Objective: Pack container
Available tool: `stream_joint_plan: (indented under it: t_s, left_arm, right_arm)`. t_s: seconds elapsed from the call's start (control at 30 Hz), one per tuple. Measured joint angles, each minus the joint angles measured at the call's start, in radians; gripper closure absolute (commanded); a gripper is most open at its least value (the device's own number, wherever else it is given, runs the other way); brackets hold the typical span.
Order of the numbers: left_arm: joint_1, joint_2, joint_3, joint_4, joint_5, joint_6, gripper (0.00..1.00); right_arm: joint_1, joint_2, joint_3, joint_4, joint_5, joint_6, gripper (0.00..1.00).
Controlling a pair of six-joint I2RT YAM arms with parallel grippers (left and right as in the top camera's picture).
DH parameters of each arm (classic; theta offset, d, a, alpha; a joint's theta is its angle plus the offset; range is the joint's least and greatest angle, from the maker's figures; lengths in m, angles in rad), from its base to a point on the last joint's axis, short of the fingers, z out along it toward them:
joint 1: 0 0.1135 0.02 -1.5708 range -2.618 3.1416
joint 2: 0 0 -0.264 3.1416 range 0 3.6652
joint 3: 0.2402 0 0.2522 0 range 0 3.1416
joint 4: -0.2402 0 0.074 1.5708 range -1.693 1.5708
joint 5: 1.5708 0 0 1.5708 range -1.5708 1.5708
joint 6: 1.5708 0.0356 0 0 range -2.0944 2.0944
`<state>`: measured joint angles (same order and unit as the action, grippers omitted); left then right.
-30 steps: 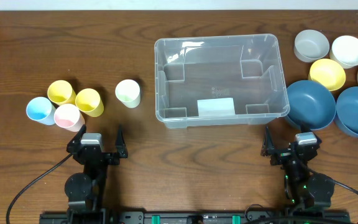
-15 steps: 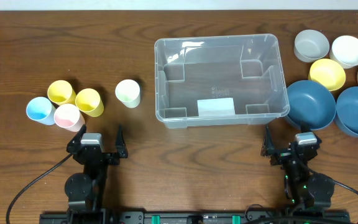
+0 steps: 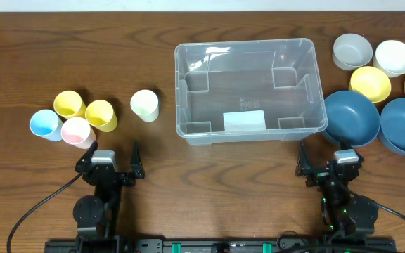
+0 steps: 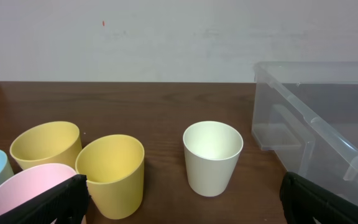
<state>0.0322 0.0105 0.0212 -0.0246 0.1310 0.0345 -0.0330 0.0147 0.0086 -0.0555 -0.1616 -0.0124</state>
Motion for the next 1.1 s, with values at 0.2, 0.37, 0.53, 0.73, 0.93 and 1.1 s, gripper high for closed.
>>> stream_joint_plan:
  t_s: [0.2, 0.37, 0.53, 0.73, 0.93, 1.1]
  left_arm:
    - [0.0, 0.0, 0.0, 0.0, 0.0, 0.0, 0.02]
    - [0.0, 0.0, 0.0, 0.0, 0.0, 0.0, 0.02]
    - [0.0, 0.0, 0.0, 0.0, 0.0, 0.0, 0.02]
    - [0.0, 0.0, 0.0, 0.0, 0.0, 0.0, 0.02]
    - [0.0, 0.0, 0.0, 0.0, 0.0, 0.0, 0.02]
    - [0.0, 0.0, 0.0, 0.0, 0.0, 0.0, 0.02]
  right_arm:
    - [0.0, 0.0, 0.0, 0.0, 0.0, 0.0, 0.01]
    - [0.0, 0.0, 0.0, 0.0, 0.0, 0.0, 0.01]
    - [0.0, 0.0, 0.0, 0.0, 0.0, 0.0, 0.01]
    - [0.0, 0.0, 0.0, 0.001, -0.003, 0.0, 0.01]
    - [0.0, 0.0, -0.001, 0.045, -0.05, 0.005, 0.01]
    - [0.0, 0.0, -0.002, 0.177, -0.062, 0.005, 0.01]
